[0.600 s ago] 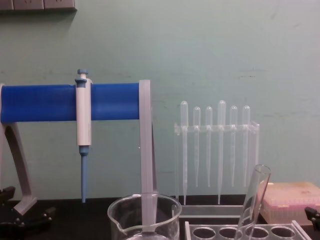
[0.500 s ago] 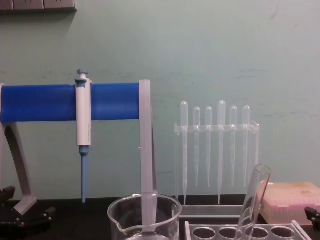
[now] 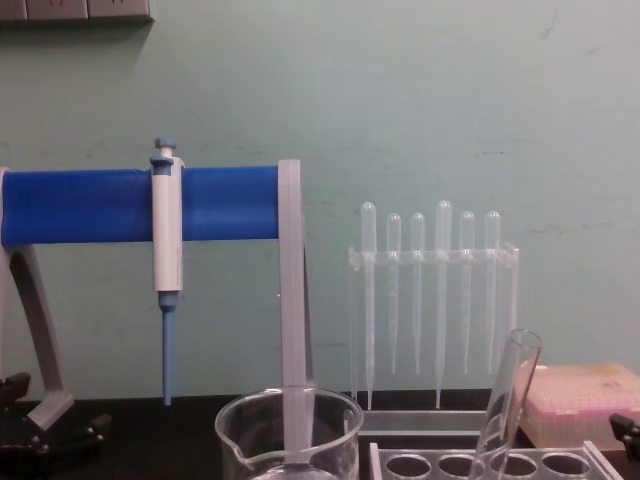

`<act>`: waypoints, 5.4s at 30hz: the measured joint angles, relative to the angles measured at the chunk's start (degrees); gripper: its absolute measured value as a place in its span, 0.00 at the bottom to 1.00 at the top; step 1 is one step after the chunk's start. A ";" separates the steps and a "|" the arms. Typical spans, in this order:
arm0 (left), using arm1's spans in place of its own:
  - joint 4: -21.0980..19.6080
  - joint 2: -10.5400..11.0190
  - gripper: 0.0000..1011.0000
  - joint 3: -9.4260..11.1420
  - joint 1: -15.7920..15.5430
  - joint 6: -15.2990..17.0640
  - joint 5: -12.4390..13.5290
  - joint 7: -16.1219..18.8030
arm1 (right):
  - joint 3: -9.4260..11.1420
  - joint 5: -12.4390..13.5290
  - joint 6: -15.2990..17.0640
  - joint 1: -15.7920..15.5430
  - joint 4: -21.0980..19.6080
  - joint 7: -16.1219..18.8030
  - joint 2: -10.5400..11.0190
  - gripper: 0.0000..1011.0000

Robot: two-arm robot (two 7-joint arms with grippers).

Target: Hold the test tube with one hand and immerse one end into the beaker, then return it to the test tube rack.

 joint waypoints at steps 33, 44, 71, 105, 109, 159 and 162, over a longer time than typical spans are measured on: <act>0.00 0.00 0.99 0.00 0.00 0.00 0.00 0.00 | 7.43 5.10 -0.06 -7.07 -13.72 4.80 5.18 0.99; 0.00 0.00 0.99 0.00 0.00 0.00 0.00 0.00 | 9.49 10.76 -0.65 -11.45 -17.19 14.55 8.34 0.99; 0.00 0.00 0.99 0.00 0.00 0.00 0.00 0.00 | 6.28 16.43 -6.56 -8.25 -11.77 41.48 8.51 0.99; 0.00 0.00 0.99 0.00 0.00 0.00 0.00 0.00 | 0.21 17.10 -1.34 3.23 -4.15 45.02 0.48 0.99; 0.00 0.00 0.99 0.00 0.00 0.00 0.00 0.00 | 0.20 17.07 -1.31 3.25 -4.12 44.97 0.46 0.99; 0.00 0.00 0.99 0.00 0.00 0.00 0.00 0.00 | 0.52 17.04 -1.57 2.93 -4.44 44.80 0.69 0.24; 0.00 0.00 0.99 0.00 0.00 0.00 0.00 0.00 | 0.51 17.15 -1.74 3.46 -4.64 45.24 0.93 0.23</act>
